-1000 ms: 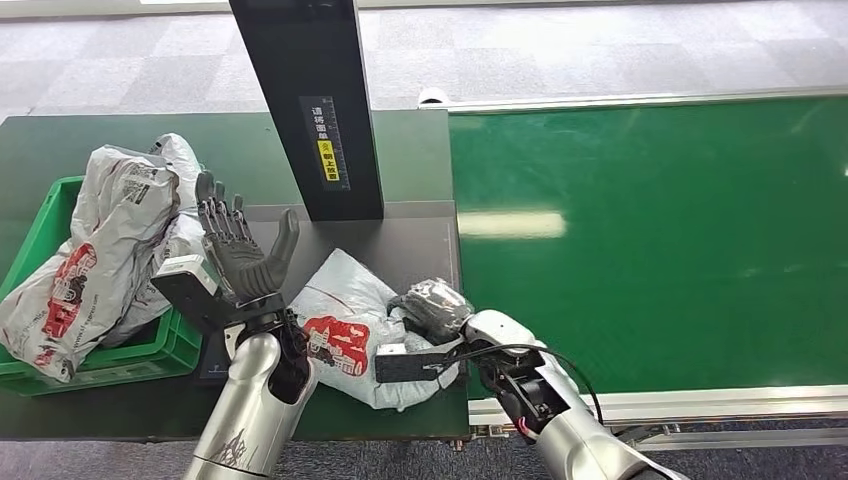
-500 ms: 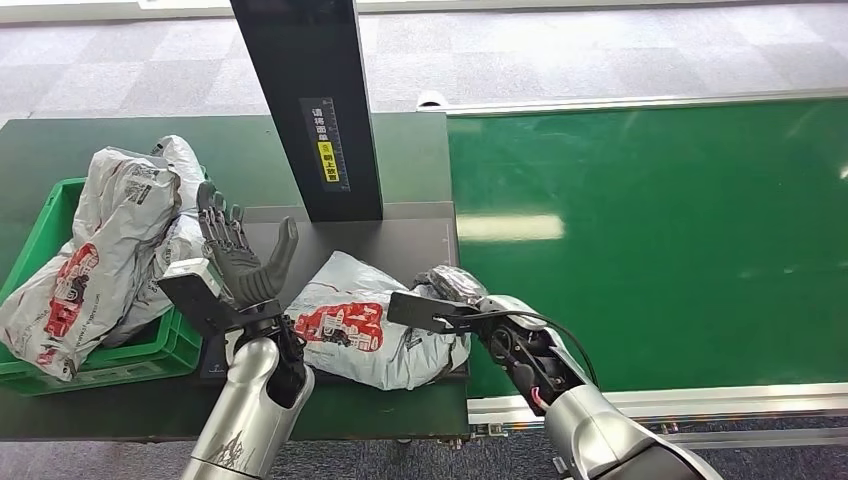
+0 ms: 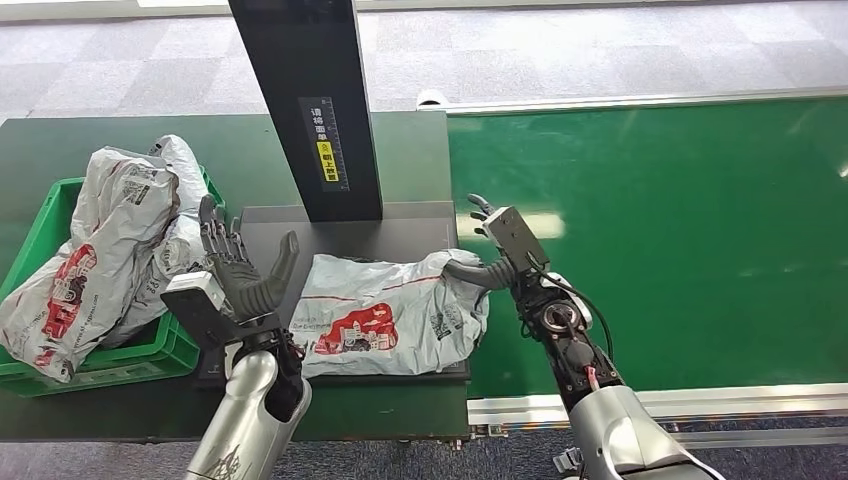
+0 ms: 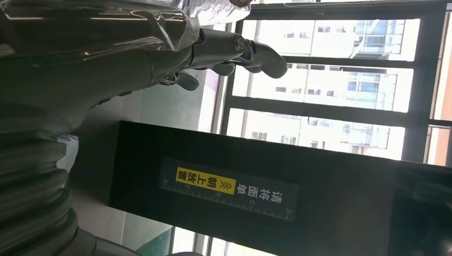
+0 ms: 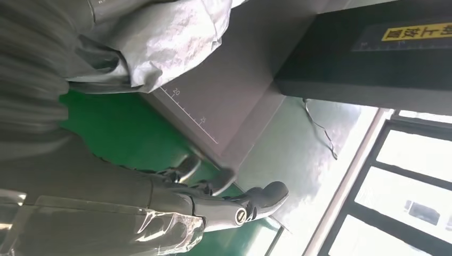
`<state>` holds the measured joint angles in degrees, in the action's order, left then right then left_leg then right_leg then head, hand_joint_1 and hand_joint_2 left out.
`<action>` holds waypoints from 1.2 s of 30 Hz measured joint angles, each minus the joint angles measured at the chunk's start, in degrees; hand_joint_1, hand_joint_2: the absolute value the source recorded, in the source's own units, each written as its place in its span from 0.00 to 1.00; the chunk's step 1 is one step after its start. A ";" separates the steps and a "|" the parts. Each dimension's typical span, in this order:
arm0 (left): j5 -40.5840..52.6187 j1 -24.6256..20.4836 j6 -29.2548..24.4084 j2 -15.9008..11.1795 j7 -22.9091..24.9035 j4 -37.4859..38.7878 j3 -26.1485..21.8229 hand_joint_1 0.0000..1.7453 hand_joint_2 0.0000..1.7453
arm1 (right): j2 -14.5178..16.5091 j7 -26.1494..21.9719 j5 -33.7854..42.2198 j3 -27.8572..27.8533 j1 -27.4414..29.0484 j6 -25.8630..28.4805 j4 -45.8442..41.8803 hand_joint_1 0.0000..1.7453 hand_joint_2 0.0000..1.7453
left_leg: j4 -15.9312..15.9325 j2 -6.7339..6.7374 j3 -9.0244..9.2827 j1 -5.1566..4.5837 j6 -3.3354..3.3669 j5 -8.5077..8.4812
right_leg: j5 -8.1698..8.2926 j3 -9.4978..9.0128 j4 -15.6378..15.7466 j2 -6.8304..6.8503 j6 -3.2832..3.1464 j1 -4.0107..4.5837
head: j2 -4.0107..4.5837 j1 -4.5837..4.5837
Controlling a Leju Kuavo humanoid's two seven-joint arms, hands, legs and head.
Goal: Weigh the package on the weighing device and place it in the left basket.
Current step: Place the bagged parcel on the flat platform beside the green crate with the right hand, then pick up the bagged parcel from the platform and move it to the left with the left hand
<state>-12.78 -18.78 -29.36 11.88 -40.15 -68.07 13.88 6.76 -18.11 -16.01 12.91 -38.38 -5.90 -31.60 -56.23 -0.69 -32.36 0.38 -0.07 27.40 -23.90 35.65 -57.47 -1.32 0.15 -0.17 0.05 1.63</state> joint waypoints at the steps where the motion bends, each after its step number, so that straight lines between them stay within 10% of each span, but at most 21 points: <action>1: -0.06 -0.05 0.25 -0.07 0.01 0.21 0.29 0.00 1.00 | -0.10 -0.23 0.30 -0.26 0.30 0.19 -0.40 0.00 1.00 | 0.00 0.00 0.00 0.00 0.00 0.00 | 0.00 0.00 0.00 0.00 0.00 0.00 | 0.00 0.00; 12: 5.18 -1.82 12.10 -2.27 7.39 5.59 7.73 0.00 1.00 | -1.16 -1.96 5.23 -2.40 1.87 2.45 -5.29 0.00 1.00 | -0.01 0.01 -0.01 0.00 0.00 0.00 | 0.00 0.05 0.00 -0.02 0.00 0.00 | 0.01 0.01; 24: 40.94 -8.34 26.16 -4.35 19.94 19.50 24.68 0.00 1.00 | -3.25 -2.79 12.50 -3.47 3.40 4.29 -9.47 0.00 1.00 | -0.01 -0.03 -0.07 -0.04 0.01 0.01 | 0.00 0.08 0.01 0.06 0.00 -0.03 | -0.01 0.00; 31: 47.09 -10.56 31.40 -4.05 19.26 24.36 27.33 0.00 1.00 | -3.81 -2.29 13.80 -3.39 4.00 3.51 -9.57 0.00 1.00 | 0.00 -0.03 -0.07 -0.03 0.01 0.00 | 0.00 0.06 0.01 0.07 0.00 -0.02 | 0.01 0.00; 35: 47.70 -10.82 32.91 -3.79 18.97 25.09 27.33 0.95 1.00 | -3.81 -2.18 13.80 -2.94 4.12 3.00 -9.40 0.00 1.00 | 0.00 -0.04 -0.08 -0.03 0.01 0.00 | 0.00 0.05 0.00 0.09 0.00 -0.03 | 0.01 0.01; 36: 47.73 -10.89 33.03 -3.73 18.97 25.22 27.26 0.97 1.00 | -3.79 -2.13 13.79 -2.72 4.13 2.89 -9.31 0.00 1.00 | 0.00 -0.05 -0.08 -0.03 0.01 0.00 | 0.00 0.05 0.00 0.10 0.00 -0.03 | 0.01 0.01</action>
<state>34.96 -29.67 3.67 8.15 -21.18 -42.85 41.14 2.97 -20.24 -2.22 10.19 -34.25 -3.01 -40.92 -56.23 -0.74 -32.44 0.35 -0.06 27.40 -23.90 35.70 -57.47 -1.23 0.15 -0.20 0.06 1.64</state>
